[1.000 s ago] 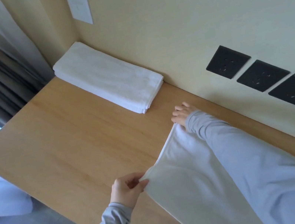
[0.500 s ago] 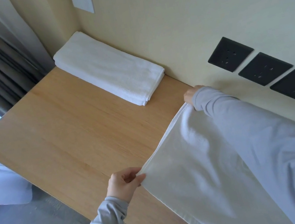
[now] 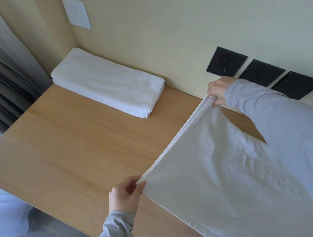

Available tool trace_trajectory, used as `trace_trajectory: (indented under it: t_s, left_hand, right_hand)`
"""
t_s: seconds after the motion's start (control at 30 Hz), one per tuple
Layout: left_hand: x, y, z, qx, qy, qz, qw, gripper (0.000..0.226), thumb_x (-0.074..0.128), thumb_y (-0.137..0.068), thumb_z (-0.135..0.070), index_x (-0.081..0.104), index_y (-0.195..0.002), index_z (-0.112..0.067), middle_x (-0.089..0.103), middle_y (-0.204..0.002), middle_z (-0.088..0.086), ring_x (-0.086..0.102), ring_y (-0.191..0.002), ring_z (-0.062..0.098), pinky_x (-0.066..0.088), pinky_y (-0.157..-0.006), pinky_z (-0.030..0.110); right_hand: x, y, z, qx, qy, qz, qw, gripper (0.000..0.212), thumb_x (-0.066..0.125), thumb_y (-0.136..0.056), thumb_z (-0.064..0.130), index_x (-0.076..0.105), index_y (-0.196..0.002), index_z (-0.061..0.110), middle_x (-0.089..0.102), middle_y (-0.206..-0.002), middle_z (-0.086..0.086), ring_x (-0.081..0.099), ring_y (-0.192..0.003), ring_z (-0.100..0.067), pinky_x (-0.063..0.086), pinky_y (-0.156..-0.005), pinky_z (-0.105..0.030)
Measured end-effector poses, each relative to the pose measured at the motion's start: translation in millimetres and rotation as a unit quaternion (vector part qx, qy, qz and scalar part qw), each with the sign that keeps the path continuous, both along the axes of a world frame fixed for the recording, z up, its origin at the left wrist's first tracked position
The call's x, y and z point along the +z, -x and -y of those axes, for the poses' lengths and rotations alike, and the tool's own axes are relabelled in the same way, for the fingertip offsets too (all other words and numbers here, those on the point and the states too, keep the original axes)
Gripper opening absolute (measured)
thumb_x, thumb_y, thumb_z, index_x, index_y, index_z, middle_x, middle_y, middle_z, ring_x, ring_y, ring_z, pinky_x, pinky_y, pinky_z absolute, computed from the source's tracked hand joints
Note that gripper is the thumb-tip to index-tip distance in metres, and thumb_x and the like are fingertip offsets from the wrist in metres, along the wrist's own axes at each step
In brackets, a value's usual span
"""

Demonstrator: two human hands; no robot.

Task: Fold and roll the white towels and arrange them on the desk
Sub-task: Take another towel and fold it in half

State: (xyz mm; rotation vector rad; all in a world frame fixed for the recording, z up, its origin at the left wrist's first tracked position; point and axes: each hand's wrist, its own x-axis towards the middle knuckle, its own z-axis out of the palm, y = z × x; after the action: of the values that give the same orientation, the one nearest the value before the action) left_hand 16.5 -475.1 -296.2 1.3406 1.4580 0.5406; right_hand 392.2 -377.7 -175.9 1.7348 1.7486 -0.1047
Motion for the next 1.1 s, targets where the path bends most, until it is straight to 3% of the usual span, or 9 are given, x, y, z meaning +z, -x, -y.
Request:
trace_trajectory:
  t_s: [0.1, 0.2, 0.3, 0.4, 0.6, 0.73, 0.9, 1.03, 1.1]
  left_hand:
    - [5, -6, -16, 0.02, -0.015, 0.006, 1.0, 0.011, 0.071, -0.079, -0.008, 0.072, -0.085, -0.017, 0.069, -0.074, 0.009, 0.065, -0.074, 0.026, 0.049, -0.074, 0.027]
    - [15, -12, -35, 0.018, -0.063, 0.011, 0.998, 0.013, 0.067, -0.082, -0.006, 0.069, -0.086, -0.018, 0.063, -0.071, 0.007, 0.059, -0.07, 0.024, 0.043, -0.066, 0.012]
    - [36, -20, -49, 0.032, -0.115, 0.039, 0.992, 0.008, 0.064, -0.082, -0.015, 0.066, -0.086, -0.021, 0.056, -0.067, -0.002, 0.052, -0.063, 0.013, 0.037, -0.057, 0.003]
    - [64, -31, -55, 0.043, -0.167, 0.094, 0.981, 0.015, 0.051, -0.075, -0.025, 0.062, -0.084, -0.027, 0.057, -0.07, -0.006, 0.051, -0.064, 0.008, 0.037, -0.058, 0.003]
    - [143, -70, -68, 0.024, -0.301, 0.156, 0.94, 0.019, 0.048, -0.082, -0.02, 0.063, -0.094, -0.019, 0.061, -0.089, 0.003, 0.053, -0.071, -0.009, 0.039, -0.064, 0.006]
    - [214, -113, -65, -0.029, -0.371, 0.201, 0.906, 0.017, 0.049, -0.087, -0.017, 0.061, -0.097, -0.021, 0.06, -0.088, 0.0, 0.05, -0.067, -0.007, 0.037, -0.062, 0.004]
    - [308, -173, -40, -0.075, -0.468, 0.242, 0.847, 0.019, 0.046, -0.089, -0.013, 0.06, -0.096, -0.024, 0.056, -0.086, 0.0, 0.049, -0.07, -0.012, 0.035, -0.062, 0.002]
    - [376, -214, -6, -0.116, -0.528, 0.282, 0.792, 0.022, 0.045, -0.089, -0.017, 0.057, -0.092, -0.035, 0.056, -0.088, -0.016, 0.051, -0.077, -0.012, 0.035, -0.066, 0.002]
    - [413, -230, 10, -0.139, -0.552, 0.29, 0.77, 0.024, 0.046, -0.089, -0.019, 0.055, -0.09, -0.04, 0.058, -0.092, -0.017, 0.053, -0.083, -0.006, 0.037, -0.071, 0.005]
  right_hand:
    - [12, -7, 11, -0.018, -0.036, -0.015, 0.999, 0.038, 0.056, -0.088, 0.041, 0.062, -0.109, 0.01, 0.057, -0.112, -0.004, 0.058, -0.093, -0.026, 0.048, -0.081, -0.033]
    - [28, -13, 27, -0.047, -0.087, -0.034, 0.995, 0.043, 0.055, -0.089, 0.043, 0.06, -0.111, 0.007, 0.057, -0.113, -0.005, 0.058, -0.096, -0.027, 0.046, -0.079, -0.032]
    - [47, -17, 49, -0.076, -0.157, -0.084, 0.981, 0.036, 0.061, -0.087, 0.039, 0.061, -0.095, 0.004, 0.056, -0.101, -0.007, 0.057, -0.09, -0.029, 0.043, -0.073, -0.031]
    - [69, -21, 83, -0.103, -0.239, -0.118, 0.958, 0.028, 0.064, -0.085, 0.031, 0.053, -0.075, 0.007, 0.051, -0.087, -0.005, 0.05, -0.077, -0.025, 0.031, -0.066, -0.027]
    - [121, -32, 164, -0.132, -0.424, -0.157, 0.882, 0.023, 0.073, -0.077, 0.013, 0.057, -0.065, 0.002, 0.058, -0.075, -0.015, 0.054, -0.067, -0.029, 0.029, -0.061, -0.027]
    - [172, -50, 230, -0.101, -0.556, -0.112, 0.817, 0.031, 0.08, -0.069, 0.009, 0.054, -0.057, -0.002, 0.052, -0.059, -0.016, 0.052, -0.051, -0.031, 0.03, -0.053, -0.027]
    - [235, -76, 315, -0.016, -0.657, -0.037, 0.753, 0.028, 0.071, -0.072, 0.018, 0.055, -0.059, -0.001, 0.053, -0.06, -0.013, 0.053, -0.053, -0.03, 0.032, -0.055, -0.026]
    - [294, -91, 384, -0.011, -0.693, 0.014, 0.721, 0.031, 0.075, -0.07, 0.019, 0.056, -0.057, -0.002, 0.051, -0.057, -0.013, 0.053, -0.05, -0.028, 0.03, -0.053, -0.027]
    - [331, -99, 415, -0.004, -0.69, 0.047, 0.722, 0.034, 0.08, -0.068, 0.02, 0.057, -0.057, -0.002, 0.052, -0.056, -0.013, 0.053, -0.049, -0.028, 0.031, -0.051, -0.025]
